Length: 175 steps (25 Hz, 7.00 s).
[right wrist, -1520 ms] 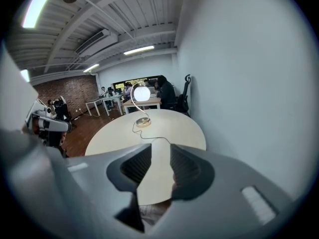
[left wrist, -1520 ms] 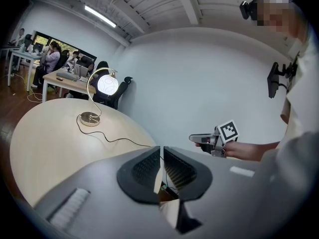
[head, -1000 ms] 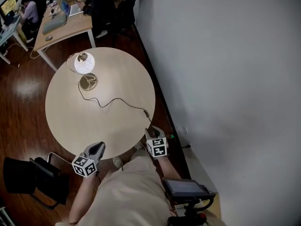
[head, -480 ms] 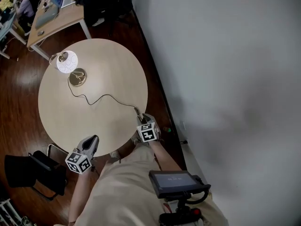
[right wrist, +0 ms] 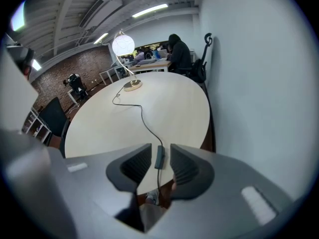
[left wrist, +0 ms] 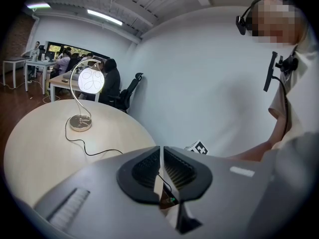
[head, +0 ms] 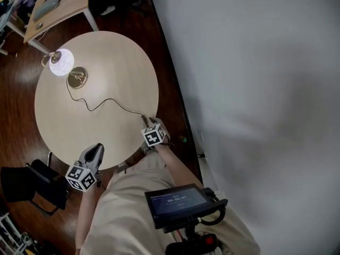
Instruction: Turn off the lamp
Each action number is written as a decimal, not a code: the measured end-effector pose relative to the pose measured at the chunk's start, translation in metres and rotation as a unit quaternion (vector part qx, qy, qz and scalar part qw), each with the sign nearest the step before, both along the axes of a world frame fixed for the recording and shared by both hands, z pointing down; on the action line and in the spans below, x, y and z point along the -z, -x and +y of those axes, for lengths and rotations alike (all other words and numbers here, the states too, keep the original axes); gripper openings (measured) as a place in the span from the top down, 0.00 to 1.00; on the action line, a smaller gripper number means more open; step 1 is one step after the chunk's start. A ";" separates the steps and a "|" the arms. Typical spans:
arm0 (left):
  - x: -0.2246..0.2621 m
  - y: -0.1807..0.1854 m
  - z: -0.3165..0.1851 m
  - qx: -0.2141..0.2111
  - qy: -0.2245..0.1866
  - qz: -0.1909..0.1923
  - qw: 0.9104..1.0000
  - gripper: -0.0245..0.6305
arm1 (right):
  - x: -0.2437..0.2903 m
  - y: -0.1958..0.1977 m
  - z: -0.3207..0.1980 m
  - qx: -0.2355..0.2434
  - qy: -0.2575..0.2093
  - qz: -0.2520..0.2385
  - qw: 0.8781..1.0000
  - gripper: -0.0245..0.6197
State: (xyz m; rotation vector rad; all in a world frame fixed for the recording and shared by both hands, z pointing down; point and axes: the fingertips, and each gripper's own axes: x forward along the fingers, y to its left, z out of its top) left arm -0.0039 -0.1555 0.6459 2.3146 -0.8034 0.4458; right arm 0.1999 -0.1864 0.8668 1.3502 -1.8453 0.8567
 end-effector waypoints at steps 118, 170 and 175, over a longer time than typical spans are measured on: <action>-0.001 0.252 0.082 0.138 -0.046 0.044 0.988 0.95 | 0.111 0.216 -0.027 0.031 -0.155 0.016 0.987 0.74; -0.034 0.163 0.336 0.042 -0.048 0.030 0.998 0.96 | 0.206 0.132 0.325 0.042 -0.258 -0.110 0.959 0.82; -0.027 0.158 0.336 0.027 -0.061 0.036 0.997 0.96 | 0.206 0.144 0.325 0.068 -0.259 -0.107 0.957 0.83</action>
